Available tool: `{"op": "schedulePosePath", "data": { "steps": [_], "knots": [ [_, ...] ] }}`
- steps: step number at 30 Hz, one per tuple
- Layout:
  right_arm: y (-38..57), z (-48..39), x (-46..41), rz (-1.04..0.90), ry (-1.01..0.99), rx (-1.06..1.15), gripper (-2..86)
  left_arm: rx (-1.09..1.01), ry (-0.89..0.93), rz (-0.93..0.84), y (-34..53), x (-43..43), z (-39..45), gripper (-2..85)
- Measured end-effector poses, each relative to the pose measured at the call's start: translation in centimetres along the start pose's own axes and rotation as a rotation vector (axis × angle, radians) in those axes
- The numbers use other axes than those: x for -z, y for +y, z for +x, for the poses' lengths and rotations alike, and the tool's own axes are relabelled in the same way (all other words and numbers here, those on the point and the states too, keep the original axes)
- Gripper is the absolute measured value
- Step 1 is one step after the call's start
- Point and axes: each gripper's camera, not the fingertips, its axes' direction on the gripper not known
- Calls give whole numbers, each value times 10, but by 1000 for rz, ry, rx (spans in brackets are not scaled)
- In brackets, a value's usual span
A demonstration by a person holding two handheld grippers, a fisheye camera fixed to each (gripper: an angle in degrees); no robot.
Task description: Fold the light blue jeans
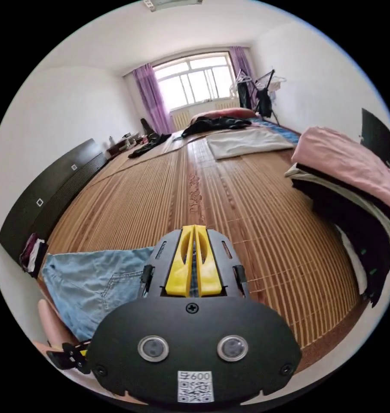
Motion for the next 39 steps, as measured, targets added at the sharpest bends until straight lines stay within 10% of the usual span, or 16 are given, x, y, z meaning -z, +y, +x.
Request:
{"op": "schedulePosePath", "data": {
  "steps": [4, 9, 18, 23, 35, 39],
  "knots": [
    [56, -25, -30, -141, -243, 259, -9, 22, 7, -11, -32, 8, 9, 2],
    [186, -38, -43, 152, -96, 368, -9, 18, -16, -18, -66, 18, 27, 1],
    [243, 65, -224, -17, 124, 396, -8, 71, 29, -46, -141, 50, 28, 5],
    [288, 126, -197, 369, 129, 217, -9, 107, -177, 346, -136, 186, 20, 7],
    [359, 221, -431, 140, -104, 280, -8, 406, -309, -130, -71, 224, -99, 9],
    [337, 285, -457, 108, -163, 169, -8, 457, -221, -30, -72, 240, -103, 9]
  ]
}}
